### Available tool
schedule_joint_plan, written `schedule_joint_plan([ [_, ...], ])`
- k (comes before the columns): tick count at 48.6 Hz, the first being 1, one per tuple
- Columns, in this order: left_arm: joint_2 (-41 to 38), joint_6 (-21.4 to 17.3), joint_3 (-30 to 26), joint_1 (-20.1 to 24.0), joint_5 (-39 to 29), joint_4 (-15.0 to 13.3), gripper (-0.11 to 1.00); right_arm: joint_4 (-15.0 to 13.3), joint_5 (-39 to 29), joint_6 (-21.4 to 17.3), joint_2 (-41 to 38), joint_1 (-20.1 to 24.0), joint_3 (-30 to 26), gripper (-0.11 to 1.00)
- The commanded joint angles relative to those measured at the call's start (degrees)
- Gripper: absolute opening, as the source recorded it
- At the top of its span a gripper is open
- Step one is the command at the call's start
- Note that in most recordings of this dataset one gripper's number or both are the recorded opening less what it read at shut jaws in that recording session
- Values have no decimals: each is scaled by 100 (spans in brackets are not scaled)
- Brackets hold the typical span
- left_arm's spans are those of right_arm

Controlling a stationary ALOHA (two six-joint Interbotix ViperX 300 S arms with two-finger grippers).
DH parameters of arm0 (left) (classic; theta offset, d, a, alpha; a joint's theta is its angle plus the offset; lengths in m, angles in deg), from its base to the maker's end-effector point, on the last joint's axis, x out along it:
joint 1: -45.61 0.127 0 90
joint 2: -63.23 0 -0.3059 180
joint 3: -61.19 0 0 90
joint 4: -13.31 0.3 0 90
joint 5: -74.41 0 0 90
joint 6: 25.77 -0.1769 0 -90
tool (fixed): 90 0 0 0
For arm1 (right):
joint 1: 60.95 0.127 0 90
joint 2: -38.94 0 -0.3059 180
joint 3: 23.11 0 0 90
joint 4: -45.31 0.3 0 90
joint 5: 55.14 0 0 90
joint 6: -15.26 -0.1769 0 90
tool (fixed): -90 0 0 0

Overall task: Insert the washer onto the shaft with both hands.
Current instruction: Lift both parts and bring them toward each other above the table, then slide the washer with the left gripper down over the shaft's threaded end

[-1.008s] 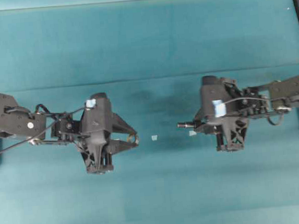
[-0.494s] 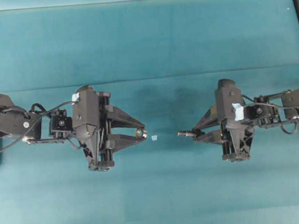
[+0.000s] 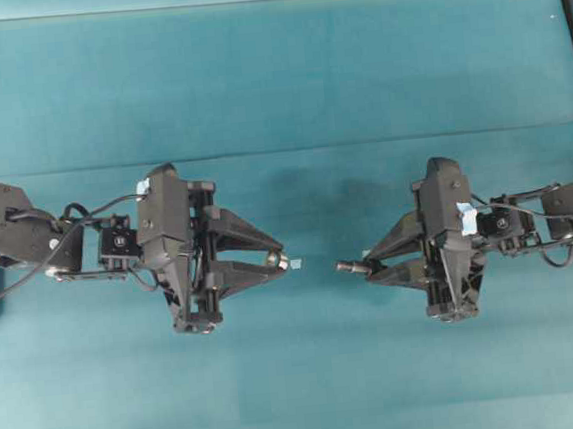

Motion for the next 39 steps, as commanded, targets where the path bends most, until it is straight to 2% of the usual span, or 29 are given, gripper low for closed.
schedule_joint_plan([
  [1, 0, 18, -114, -26, 70, -9, 37, 9, 167, -79, -26, 18, -44, 0],
  [25, -316, 26, -369, -18, 105, -9, 37, 18, 527, -88, -272, 26, -88, 0],
  [39, -492, 211, -396, -62, 185, -9, 38, 26, 809, -97, -404, 26, -88, 0],
])
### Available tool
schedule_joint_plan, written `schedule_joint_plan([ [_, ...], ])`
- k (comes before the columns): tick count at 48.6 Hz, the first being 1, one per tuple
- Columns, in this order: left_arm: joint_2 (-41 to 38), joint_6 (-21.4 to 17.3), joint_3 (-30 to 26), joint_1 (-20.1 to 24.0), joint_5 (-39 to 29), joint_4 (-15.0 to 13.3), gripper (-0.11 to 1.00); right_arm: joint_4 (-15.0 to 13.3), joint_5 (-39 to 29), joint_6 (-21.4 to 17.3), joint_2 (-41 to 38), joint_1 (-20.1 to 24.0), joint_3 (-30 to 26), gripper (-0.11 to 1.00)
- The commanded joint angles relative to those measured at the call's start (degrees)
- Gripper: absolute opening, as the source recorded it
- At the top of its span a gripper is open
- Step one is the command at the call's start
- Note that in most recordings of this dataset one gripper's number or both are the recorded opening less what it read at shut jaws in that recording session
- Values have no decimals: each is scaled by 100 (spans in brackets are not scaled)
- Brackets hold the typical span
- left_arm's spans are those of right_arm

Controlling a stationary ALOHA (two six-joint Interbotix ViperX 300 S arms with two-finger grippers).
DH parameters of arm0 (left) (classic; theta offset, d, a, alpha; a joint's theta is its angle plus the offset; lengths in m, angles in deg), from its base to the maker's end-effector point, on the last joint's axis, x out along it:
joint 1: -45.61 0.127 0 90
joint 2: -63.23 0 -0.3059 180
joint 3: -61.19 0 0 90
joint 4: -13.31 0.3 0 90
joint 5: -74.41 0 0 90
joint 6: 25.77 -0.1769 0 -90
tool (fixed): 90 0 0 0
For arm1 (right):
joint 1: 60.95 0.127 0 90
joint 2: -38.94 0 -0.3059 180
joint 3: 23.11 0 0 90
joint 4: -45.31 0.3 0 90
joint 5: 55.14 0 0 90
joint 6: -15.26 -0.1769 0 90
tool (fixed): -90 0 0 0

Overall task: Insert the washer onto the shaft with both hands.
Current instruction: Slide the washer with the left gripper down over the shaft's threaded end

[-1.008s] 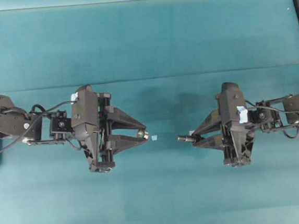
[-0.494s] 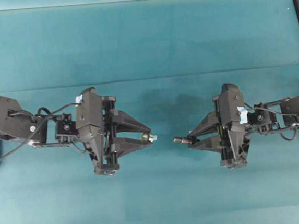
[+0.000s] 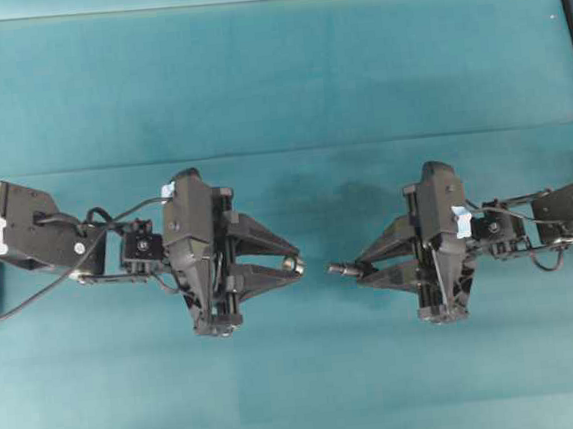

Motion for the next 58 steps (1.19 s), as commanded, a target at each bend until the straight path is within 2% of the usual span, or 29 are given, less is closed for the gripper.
schedule_joint_plan([
  [1, 0, 9, -79, -44, 123, -9, 38, 9, 141, -70, 0, 18, -79, 0],
  [58, -492, 62, -545, -62, 158, -9, 38, 9, 439, -141, -158, 88, -193, 0],
])
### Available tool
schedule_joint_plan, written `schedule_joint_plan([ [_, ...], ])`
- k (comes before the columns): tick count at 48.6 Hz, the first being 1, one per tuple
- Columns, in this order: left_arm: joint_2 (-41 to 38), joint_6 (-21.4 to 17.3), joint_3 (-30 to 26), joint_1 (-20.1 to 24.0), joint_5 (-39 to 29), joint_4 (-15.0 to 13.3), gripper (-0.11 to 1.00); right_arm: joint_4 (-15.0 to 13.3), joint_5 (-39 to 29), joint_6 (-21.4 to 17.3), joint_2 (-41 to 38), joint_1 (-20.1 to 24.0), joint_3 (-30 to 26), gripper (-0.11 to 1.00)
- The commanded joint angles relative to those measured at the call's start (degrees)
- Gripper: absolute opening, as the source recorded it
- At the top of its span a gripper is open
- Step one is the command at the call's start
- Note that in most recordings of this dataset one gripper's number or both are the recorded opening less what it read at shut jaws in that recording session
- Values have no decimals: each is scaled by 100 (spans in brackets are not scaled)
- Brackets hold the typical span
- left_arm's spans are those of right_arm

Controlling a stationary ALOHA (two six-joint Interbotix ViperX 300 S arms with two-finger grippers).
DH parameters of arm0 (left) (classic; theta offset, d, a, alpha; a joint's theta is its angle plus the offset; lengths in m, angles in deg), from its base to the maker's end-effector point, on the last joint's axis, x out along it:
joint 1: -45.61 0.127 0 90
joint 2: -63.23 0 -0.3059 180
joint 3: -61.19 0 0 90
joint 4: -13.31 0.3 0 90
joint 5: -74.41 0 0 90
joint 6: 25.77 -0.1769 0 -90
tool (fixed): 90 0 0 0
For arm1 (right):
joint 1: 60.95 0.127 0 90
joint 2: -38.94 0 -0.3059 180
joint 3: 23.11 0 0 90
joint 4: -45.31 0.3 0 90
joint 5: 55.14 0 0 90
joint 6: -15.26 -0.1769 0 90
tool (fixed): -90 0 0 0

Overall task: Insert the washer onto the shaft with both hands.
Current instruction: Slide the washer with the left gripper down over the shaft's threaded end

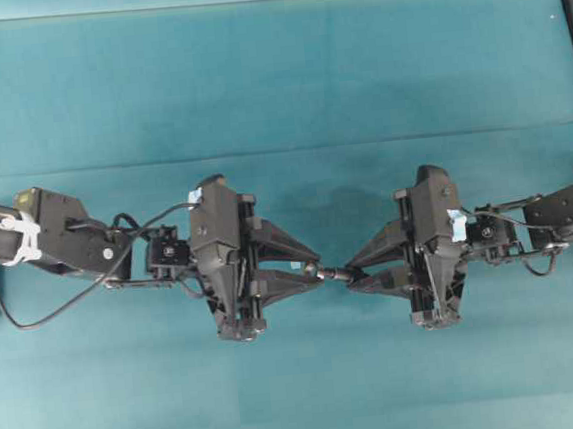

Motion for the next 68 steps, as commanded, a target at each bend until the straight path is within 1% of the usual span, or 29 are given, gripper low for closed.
schedule_joint_plan([
  [1, 0, 0, -97, -9, 44, -9, 38, 9, 105, -62, 26, 18, -70, 0],
  [50, -246, 0, -290, -9, 26, -9, 37, 9, 123, -53, -26, 18, -167, 0],
  [62, -272, 9, -299, -9, 26, -9, 38, 9, 325, -62, -18, 18, -167, 0],
  [68, -272, 9, -299, -9, 26, 0, 37, 79, 396, -62, -18, 18, -167, 0],
])
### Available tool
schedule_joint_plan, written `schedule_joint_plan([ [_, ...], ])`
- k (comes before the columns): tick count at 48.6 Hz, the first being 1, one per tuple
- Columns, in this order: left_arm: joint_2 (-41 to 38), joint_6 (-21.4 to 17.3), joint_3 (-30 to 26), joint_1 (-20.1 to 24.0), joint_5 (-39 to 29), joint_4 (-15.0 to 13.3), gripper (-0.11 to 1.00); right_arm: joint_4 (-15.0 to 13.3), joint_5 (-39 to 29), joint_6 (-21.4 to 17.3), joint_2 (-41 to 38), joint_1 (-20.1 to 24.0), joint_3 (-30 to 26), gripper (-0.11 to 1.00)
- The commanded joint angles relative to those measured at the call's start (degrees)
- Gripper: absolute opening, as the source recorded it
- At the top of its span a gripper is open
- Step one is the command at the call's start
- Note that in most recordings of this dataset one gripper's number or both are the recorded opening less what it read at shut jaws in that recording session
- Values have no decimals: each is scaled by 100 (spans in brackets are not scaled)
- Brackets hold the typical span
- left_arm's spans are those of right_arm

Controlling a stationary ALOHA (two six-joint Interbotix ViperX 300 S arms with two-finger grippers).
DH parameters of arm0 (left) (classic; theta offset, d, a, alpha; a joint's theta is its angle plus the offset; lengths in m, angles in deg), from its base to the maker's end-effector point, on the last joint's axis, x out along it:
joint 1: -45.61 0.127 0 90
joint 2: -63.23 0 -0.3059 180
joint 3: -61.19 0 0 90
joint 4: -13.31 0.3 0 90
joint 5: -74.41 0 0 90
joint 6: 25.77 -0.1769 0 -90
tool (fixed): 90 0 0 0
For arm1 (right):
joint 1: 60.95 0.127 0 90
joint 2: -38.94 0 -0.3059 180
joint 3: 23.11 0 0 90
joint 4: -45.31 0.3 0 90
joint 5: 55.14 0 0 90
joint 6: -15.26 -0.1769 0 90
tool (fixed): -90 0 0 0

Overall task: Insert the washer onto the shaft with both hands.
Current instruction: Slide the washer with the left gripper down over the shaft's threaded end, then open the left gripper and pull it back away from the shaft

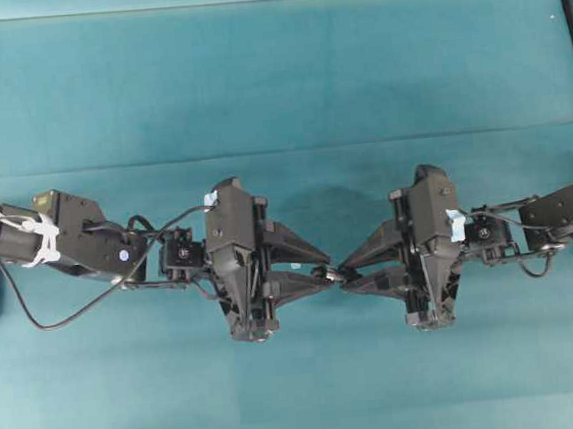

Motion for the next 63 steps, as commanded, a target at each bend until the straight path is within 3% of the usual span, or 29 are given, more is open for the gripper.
schedule_joint_plan([
  [1, 9, 0, -79, -18, 26, 0, 37, 53, 176, -62, 44, 9, -88, 0],
  [63, -220, 0, -404, -62, -369, 0, 37, 62, 193, -53, -35, 0, -193, 0],
])
